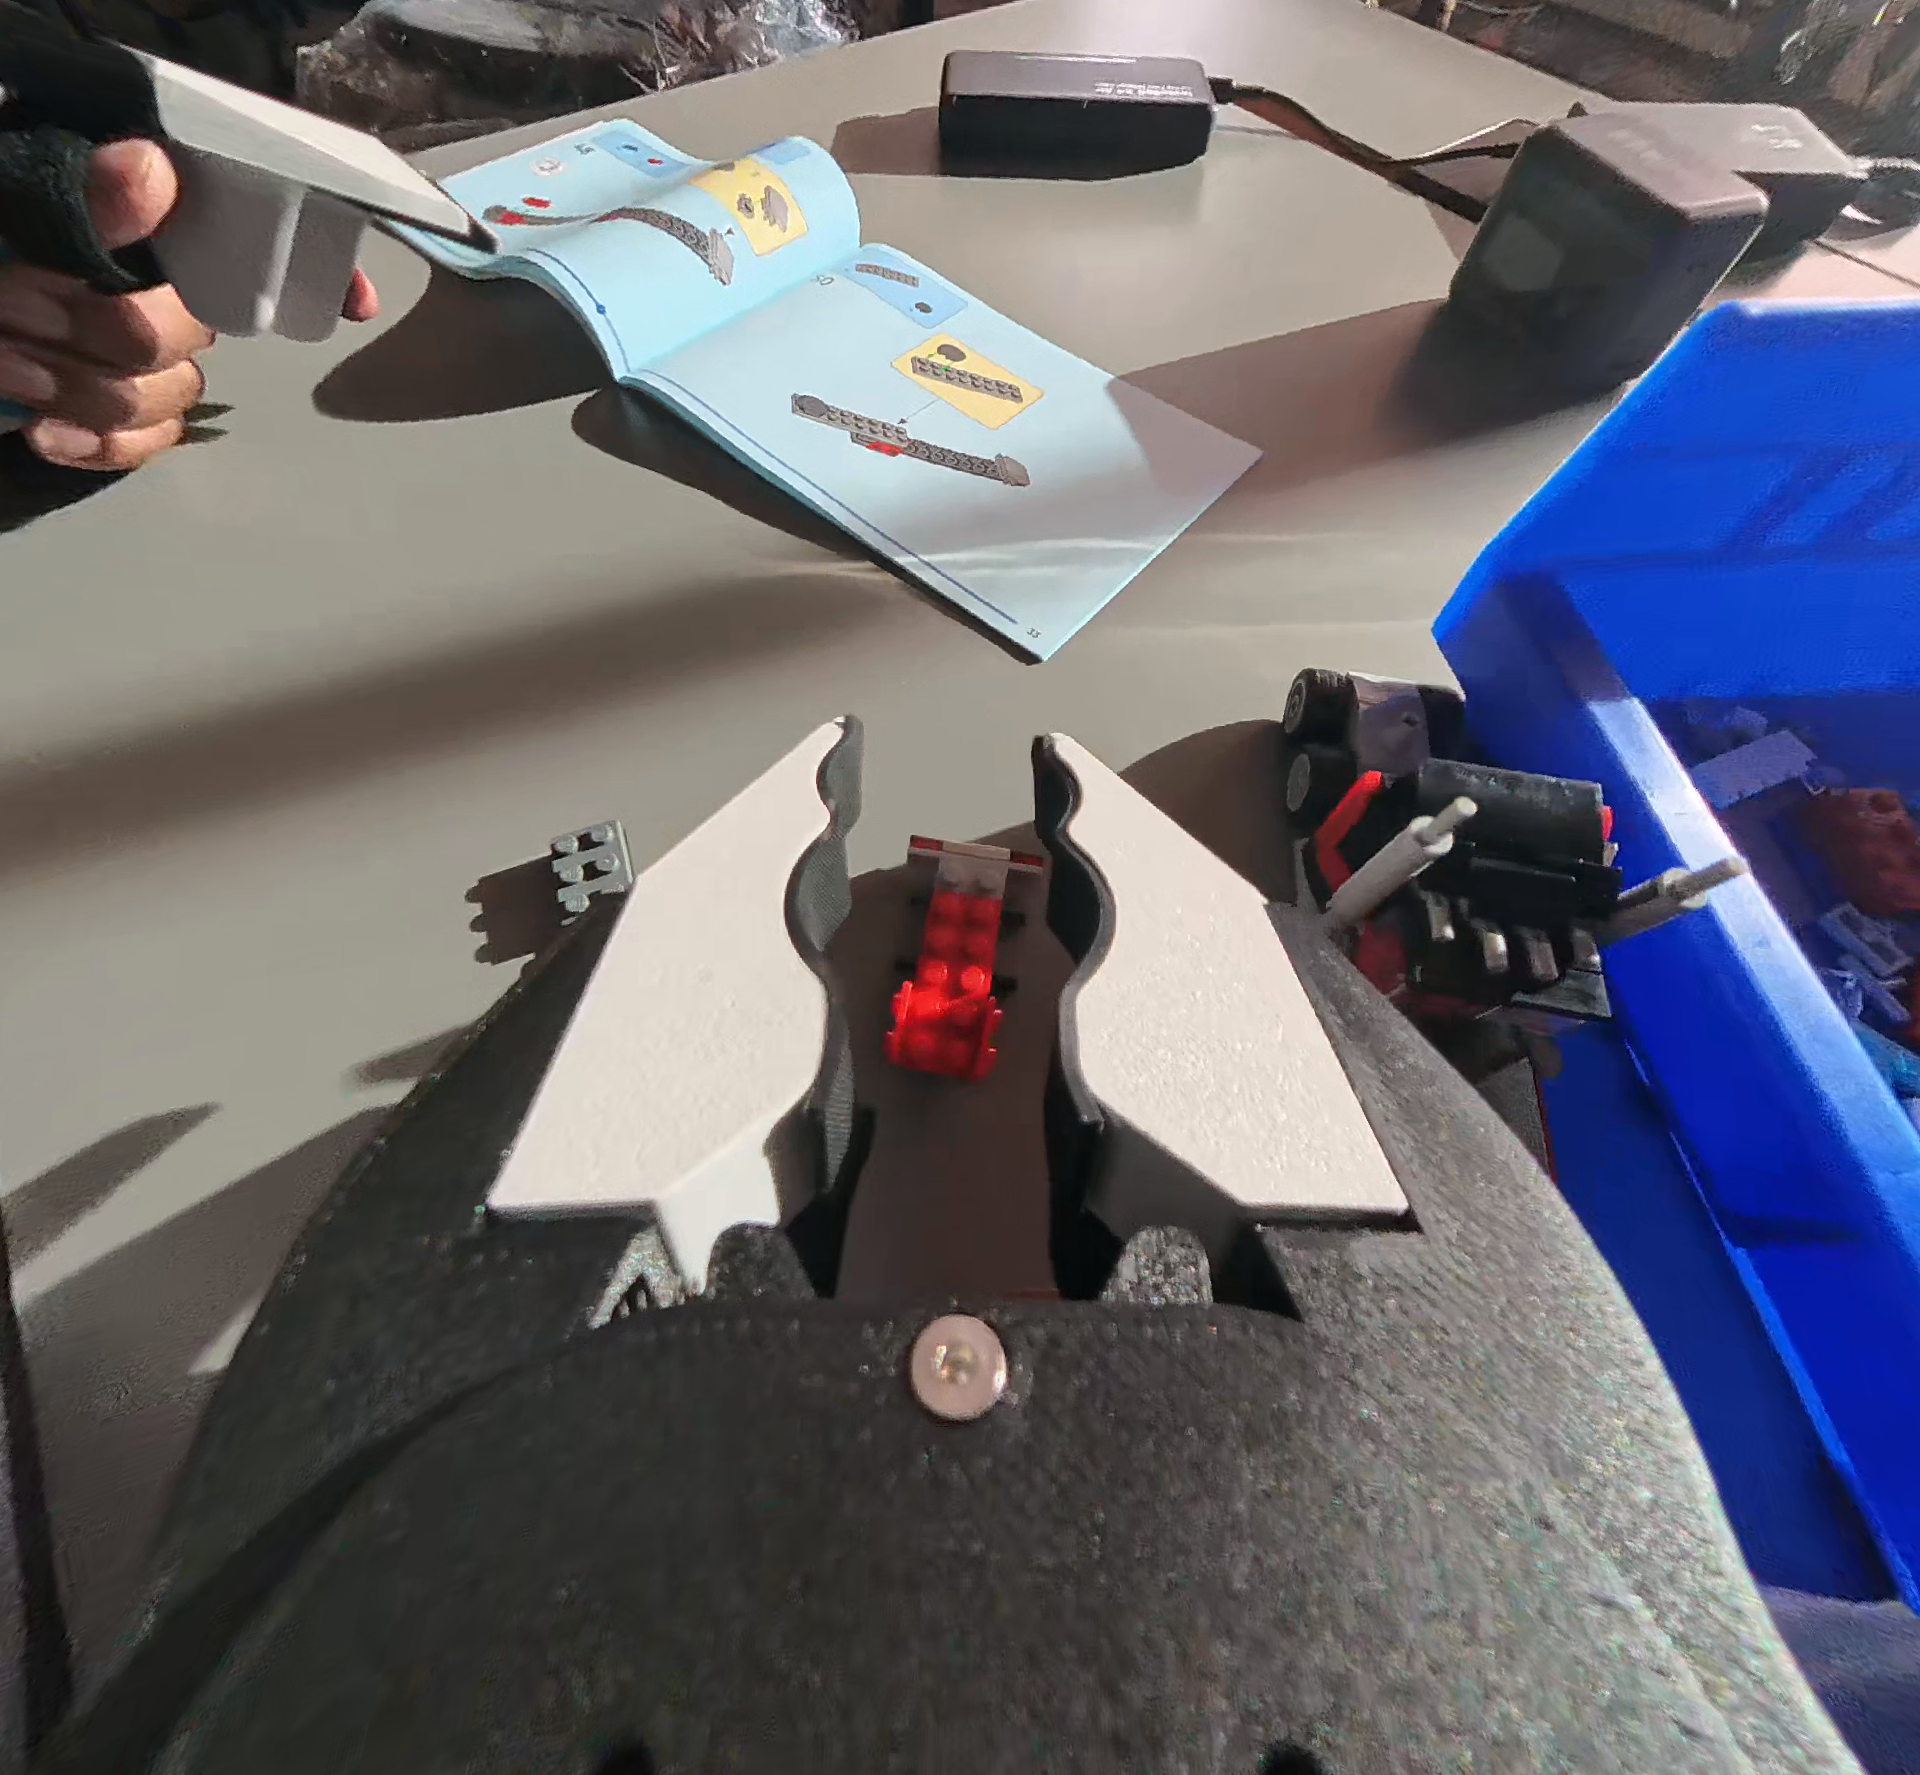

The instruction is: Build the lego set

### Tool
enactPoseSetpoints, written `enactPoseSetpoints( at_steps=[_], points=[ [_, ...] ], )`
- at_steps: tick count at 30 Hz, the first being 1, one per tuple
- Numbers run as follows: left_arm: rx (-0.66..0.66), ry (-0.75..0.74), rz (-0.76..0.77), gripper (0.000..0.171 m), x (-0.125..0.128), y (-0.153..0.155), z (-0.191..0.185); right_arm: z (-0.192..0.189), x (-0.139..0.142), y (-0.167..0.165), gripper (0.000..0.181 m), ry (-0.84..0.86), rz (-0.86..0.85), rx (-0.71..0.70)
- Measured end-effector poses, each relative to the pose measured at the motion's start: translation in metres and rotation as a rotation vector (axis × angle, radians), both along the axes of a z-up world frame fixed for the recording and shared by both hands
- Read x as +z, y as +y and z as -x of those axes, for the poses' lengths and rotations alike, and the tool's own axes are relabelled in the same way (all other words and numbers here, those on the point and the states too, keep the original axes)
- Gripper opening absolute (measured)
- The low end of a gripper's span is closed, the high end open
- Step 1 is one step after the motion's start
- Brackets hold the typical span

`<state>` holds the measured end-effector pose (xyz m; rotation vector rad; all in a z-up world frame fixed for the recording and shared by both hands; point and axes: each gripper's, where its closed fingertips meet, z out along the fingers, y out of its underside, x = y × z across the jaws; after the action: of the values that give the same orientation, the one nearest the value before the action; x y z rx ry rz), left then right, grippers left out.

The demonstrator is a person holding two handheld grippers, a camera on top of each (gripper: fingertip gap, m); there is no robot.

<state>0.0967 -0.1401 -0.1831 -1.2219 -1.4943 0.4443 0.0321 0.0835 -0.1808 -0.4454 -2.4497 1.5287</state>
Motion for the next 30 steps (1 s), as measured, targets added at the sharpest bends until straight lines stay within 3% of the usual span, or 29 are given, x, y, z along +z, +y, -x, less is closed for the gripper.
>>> enactPoseSetpoints(
  at_steps=[30],
  points=[
    [-0.021, -0.04, -0.011, 0.029, -0.0064, 0.0028, 0.003, 0.0067, -0.0012, 0.0032, 0.033, -0.034, 0.049, -0.035]
  ],
)
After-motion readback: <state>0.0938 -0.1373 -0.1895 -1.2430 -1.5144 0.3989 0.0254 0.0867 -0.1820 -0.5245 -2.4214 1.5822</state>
